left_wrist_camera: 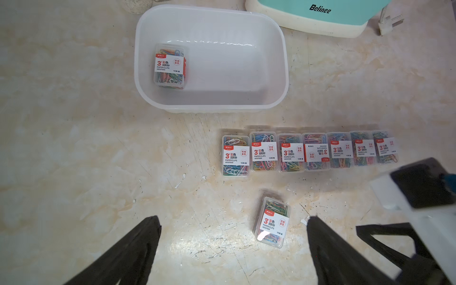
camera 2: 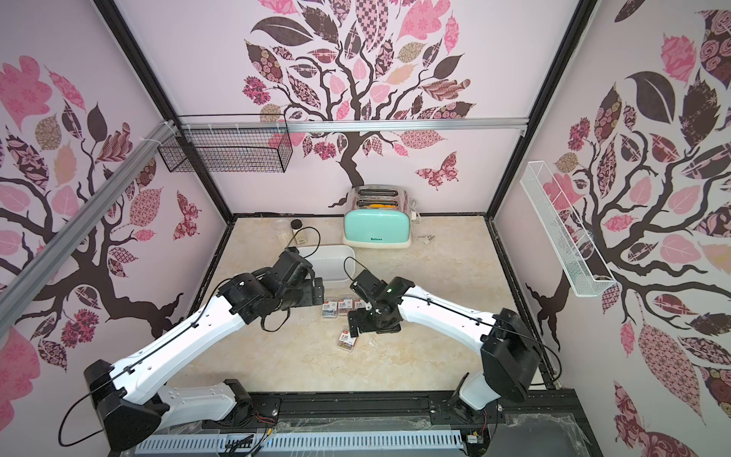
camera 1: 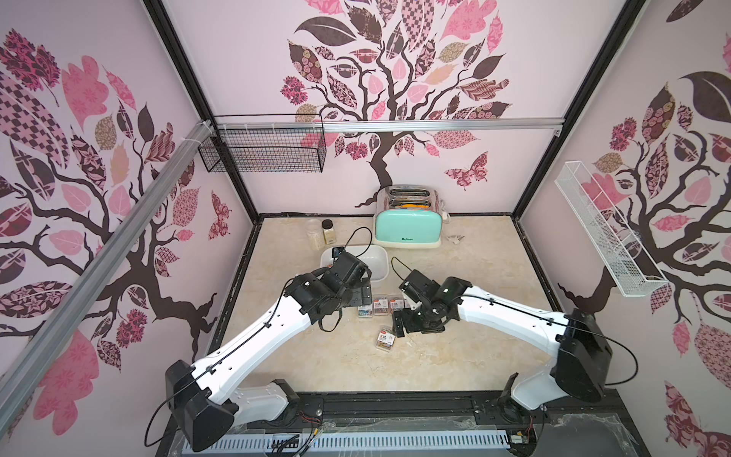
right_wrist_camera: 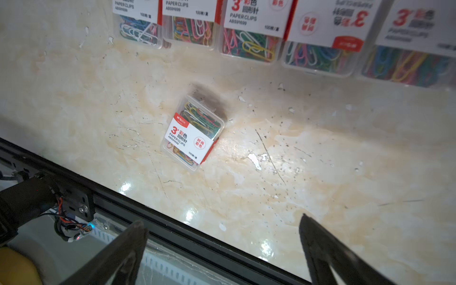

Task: Take the paper clips out of the storage box
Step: Place the boxed paper clips at the center of the board, then pick up the boxed paper clips at the center of the board.

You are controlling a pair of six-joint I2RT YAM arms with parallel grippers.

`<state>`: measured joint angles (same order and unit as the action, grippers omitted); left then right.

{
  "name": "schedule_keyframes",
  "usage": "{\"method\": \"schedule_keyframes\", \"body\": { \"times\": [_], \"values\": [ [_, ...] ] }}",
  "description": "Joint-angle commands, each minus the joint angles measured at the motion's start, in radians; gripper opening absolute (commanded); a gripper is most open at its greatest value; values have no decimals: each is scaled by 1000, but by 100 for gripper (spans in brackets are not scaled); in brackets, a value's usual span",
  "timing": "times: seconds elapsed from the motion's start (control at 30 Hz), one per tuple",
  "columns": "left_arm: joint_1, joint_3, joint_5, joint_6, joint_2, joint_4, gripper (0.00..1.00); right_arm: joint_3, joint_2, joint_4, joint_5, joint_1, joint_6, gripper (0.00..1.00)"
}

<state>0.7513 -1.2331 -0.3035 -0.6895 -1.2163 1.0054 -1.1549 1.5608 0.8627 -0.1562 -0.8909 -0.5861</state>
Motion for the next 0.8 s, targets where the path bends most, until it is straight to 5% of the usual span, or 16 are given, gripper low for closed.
{"method": "schedule_keyframes", "body": {
  "times": [0.0,0.57,0.77],
  "values": [
    [-3,-2,-18,11,71,54,98,-18,79,-113,9,-31,-96,99],
    [-3,60,-8,-10,194,87,98,-132,344,-166,22,-94,-203,99],
    [-3,68,-4,-8,189,77,98,-145,357,-127,71,-94,-191,84]
  ]
}}
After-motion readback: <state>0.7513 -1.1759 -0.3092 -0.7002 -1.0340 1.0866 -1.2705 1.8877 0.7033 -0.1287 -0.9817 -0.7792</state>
